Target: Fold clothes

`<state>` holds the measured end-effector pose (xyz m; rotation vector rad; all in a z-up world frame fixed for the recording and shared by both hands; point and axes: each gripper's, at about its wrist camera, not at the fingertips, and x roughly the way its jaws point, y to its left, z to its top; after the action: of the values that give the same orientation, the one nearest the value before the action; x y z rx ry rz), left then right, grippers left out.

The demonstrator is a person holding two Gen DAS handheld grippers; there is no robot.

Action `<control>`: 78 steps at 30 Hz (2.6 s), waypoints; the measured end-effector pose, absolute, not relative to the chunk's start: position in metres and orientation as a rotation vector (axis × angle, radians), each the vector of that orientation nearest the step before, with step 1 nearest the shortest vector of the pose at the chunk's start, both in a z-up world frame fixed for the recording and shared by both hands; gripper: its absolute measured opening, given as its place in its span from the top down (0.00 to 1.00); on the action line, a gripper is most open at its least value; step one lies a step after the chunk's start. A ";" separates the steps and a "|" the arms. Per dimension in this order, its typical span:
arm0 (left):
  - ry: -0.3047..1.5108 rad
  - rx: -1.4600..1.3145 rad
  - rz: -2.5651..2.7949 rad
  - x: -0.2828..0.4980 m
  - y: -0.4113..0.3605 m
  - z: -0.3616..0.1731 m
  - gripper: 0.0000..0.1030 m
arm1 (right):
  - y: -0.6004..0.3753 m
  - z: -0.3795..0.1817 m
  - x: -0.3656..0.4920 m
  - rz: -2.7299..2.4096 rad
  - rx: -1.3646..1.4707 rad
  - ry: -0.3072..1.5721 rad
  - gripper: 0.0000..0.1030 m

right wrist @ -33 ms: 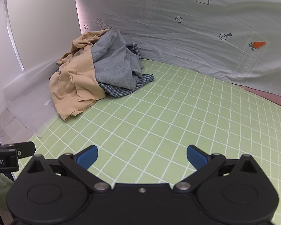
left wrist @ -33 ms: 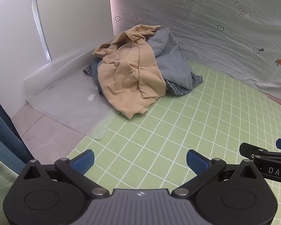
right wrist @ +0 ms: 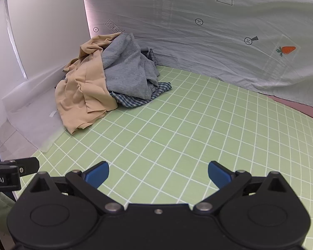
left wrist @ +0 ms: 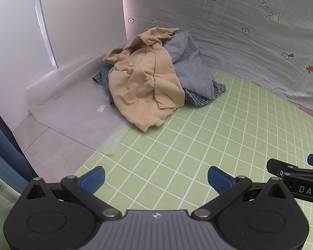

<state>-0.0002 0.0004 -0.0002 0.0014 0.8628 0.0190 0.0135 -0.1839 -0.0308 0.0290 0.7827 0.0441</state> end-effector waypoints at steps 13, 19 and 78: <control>0.863 0.006 0.024 -0.005 0.000 -0.003 0.00 | -0.184 -0.031 0.013 0.039 0.028 0.780 0.01; 0.865 0.005 0.027 -0.004 0.001 -0.002 0.00 | -0.185 -0.029 0.011 0.039 0.028 0.779 0.01; 0.910 -0.080 0.169 0.075 0.037 -0.007 0.00 | -0.173 -0.030 0.095 0.035 -0.016 0.761 0.01</control>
<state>0.0755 0.0371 -0.0070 -0.0803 0.9098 0.1692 0.0951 -0.1733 -0.0298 -0.0162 0.7614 0.0351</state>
